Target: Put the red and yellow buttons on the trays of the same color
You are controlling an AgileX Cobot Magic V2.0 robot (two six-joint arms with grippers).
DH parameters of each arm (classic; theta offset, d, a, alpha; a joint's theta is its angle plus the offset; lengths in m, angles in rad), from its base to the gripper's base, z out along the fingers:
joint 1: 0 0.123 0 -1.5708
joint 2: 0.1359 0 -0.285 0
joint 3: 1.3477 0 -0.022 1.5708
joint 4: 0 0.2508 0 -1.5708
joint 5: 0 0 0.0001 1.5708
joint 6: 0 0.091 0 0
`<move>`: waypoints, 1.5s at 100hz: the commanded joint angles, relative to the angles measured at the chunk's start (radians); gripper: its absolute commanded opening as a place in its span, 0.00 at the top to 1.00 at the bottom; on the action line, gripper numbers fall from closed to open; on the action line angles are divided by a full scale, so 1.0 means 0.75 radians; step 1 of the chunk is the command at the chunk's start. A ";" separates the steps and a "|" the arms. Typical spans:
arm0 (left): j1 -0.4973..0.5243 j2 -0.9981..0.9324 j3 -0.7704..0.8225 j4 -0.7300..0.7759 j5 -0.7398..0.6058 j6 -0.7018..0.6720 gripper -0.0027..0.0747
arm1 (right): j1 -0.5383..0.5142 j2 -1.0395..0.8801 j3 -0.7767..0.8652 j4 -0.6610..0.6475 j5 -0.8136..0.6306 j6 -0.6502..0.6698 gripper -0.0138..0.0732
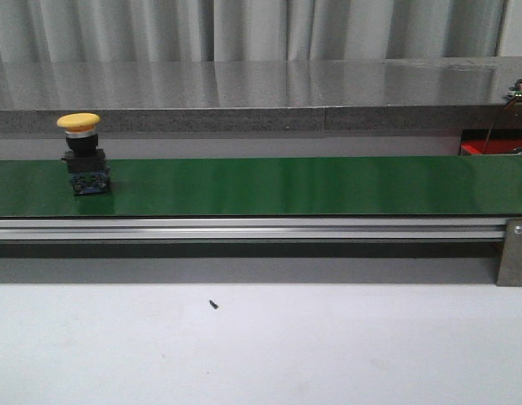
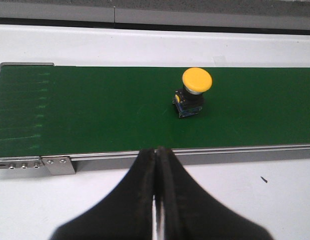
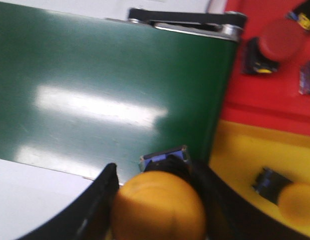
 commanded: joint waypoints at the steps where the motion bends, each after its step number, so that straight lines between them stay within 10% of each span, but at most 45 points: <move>1: -0.010 -0.002 -0.033 -0.039 -0.069 0.000 0.99 | -0.110 -0.097 0.021 0.006 -0.086 0.002 0.73; 94: -0.010 -0.002 -0.033 -0.039 -0.069 0.000 0.99 | -0.569 0.023 0.617 0.000 -0.556 0.017 0.73; 125: -0.010 -0.002 -0.033 -0.039 -0.069 0.000 0.99 | -0.569 0.006 0.616 0.000 -0.576 0.017 0.17; 150: -0.010 -0.002 -0.033 -0.039 -0.069 0.000 0.99 | -0.566 -0.096 0.541 0.001 -0.536 0.017 0.15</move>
